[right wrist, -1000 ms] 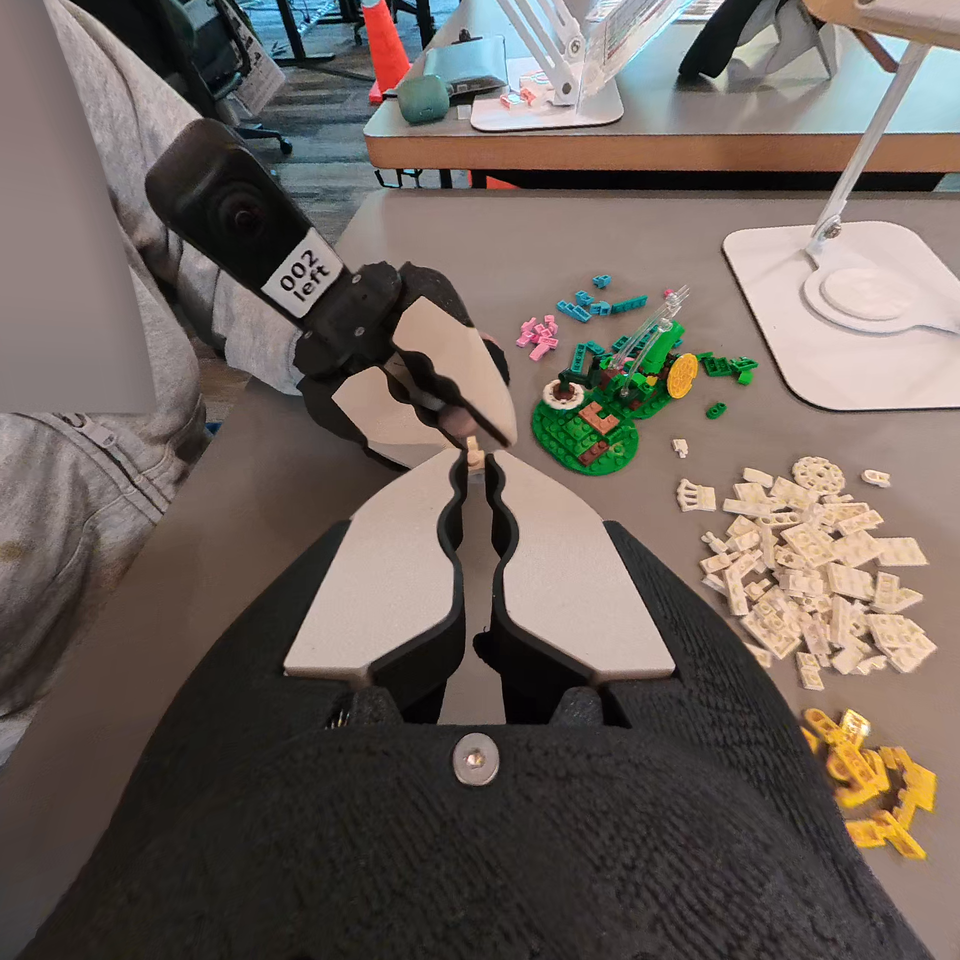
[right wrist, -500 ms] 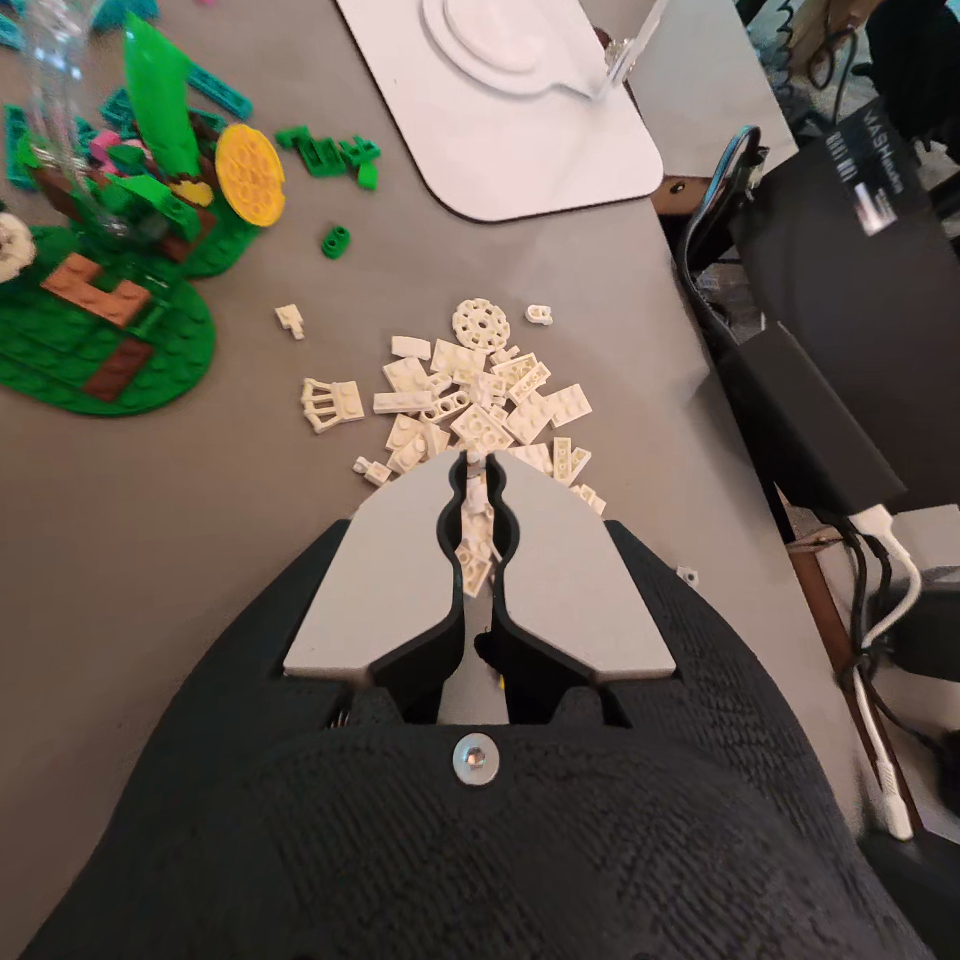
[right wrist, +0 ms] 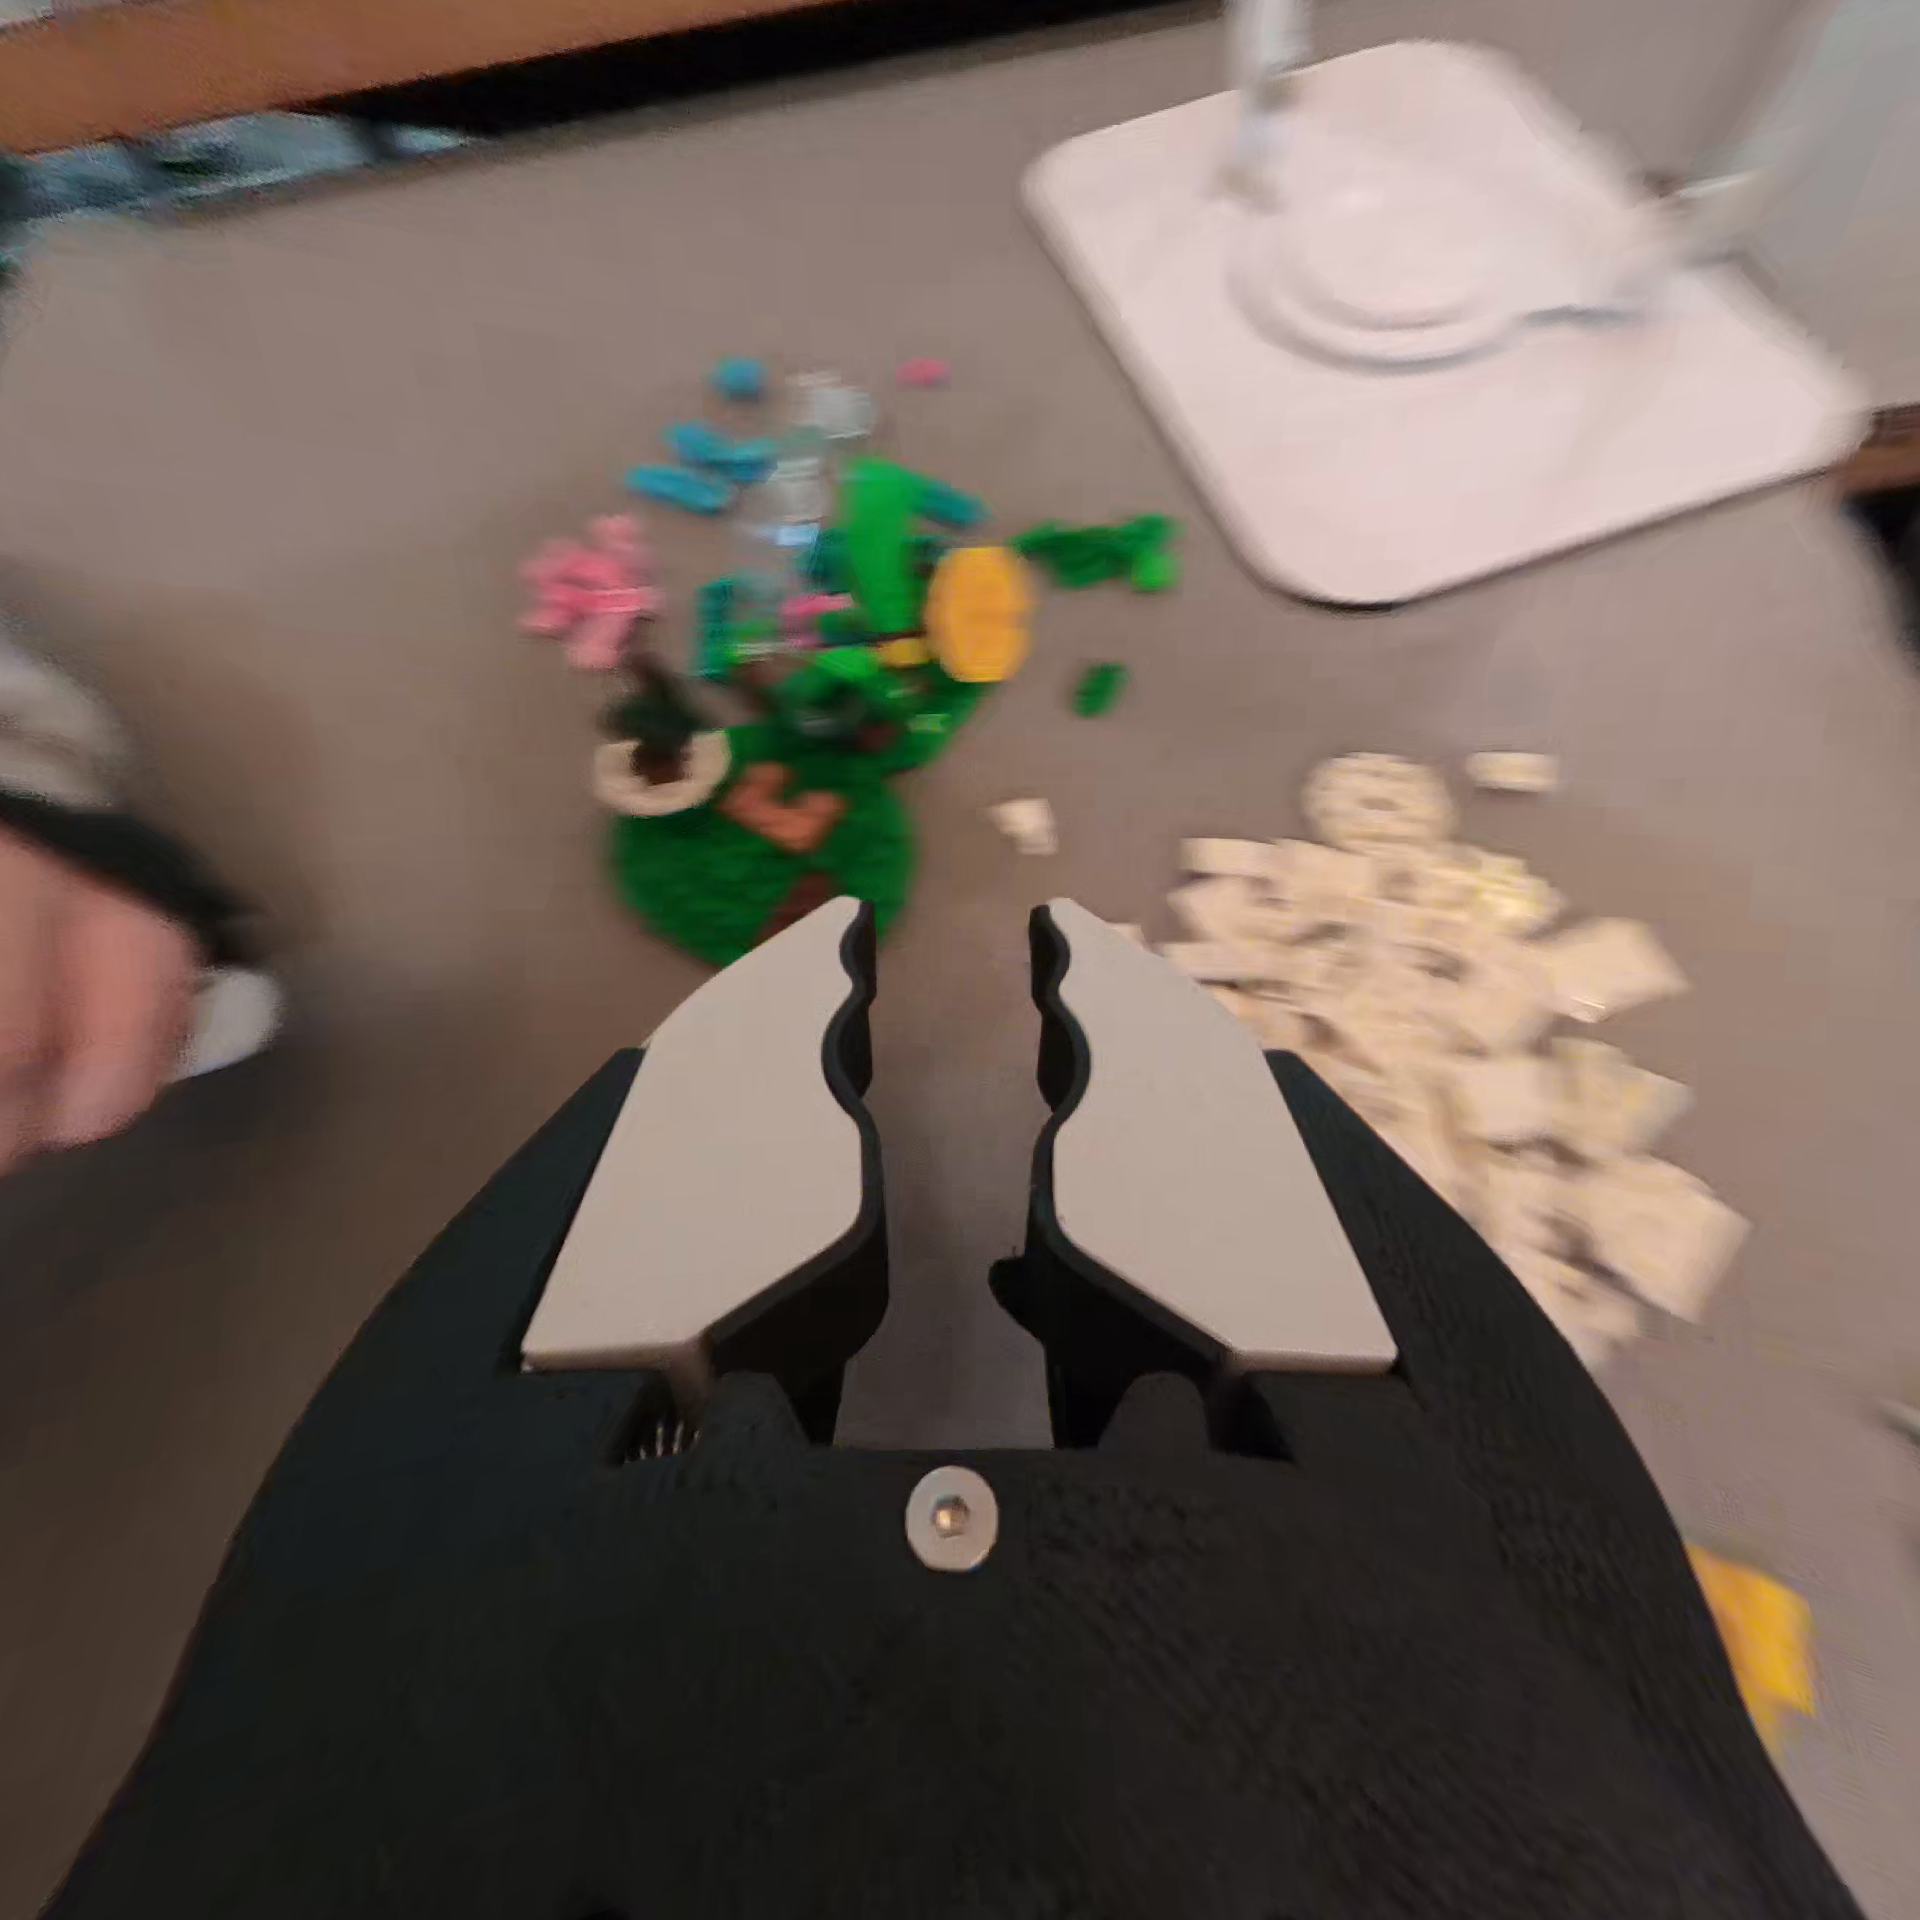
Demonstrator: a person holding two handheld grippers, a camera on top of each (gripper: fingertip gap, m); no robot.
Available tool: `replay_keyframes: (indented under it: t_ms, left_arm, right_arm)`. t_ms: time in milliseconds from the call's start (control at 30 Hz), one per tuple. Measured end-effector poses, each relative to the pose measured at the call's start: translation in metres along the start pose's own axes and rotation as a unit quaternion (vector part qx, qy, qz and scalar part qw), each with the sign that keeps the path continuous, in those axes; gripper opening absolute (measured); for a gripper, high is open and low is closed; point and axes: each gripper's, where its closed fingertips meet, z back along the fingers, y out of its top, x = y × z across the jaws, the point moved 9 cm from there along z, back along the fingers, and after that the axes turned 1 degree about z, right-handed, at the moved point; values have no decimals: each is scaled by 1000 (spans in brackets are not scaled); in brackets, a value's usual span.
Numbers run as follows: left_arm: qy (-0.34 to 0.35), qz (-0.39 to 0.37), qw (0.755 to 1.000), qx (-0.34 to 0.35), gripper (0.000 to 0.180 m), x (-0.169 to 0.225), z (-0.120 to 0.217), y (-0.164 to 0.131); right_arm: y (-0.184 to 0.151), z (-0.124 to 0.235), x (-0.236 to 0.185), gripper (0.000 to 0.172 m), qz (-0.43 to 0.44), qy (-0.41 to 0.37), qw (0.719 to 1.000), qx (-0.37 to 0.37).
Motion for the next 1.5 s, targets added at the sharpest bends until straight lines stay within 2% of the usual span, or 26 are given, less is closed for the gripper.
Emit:
replay_keyframes:
  t_ms: [67,133,233,500,600,700,900,1033,1167,1267,1333,1500]
  left_arm:
    - [-10,4,1000,11,1,5,1,5]
    - [-25,-14,999,15,1,12,1,7]
    - [-39,-42,998,21,2,19,1,9]
    - [-36,-34,999,21,2,17,2,9]
    - [-38,-36,998,22,2,18,2,9]
    - [-36,-36,998,24,2,18,3,10]
    - [-37,-40,998,32,2,19,5,14]
    - [-68,-108,990,59,1,31,9,24]
    - [-94,-123,985,78,1,41,12,30]
    - [-67,-88,991,81,1,27,13,31]
    - [-41,-36,995,80,1,9,13,30]
    - [48,59,997,21,6,-47,13,-1]
  right_arm:
    - [-2,-11,-21,37,20,60,998,-21]
    - [-2,-20,-33,41,48,51,997,-18]
    - [3,-31,-45,42,32,62,998,4]
    - [6,-51,-62,39,1,36,999,-34]
    - [3,-51,-66,29,55,-8,997,-60]
    - [-1,-47,-70,27,80,-18,993,-79]
    - [-11,-29,-72,21,72,10,992,-105]
    - [-25,-7,-76,19,65,32,990,-125]
    - [-49,25,-83,13,99,49,986,-124]
    - [-70,52,-87,13,103,60,985,-121]
    - [-80,70,-89,18,96,65,986,-118]
    - [-93,103,-90,32,32,11,998,-58]
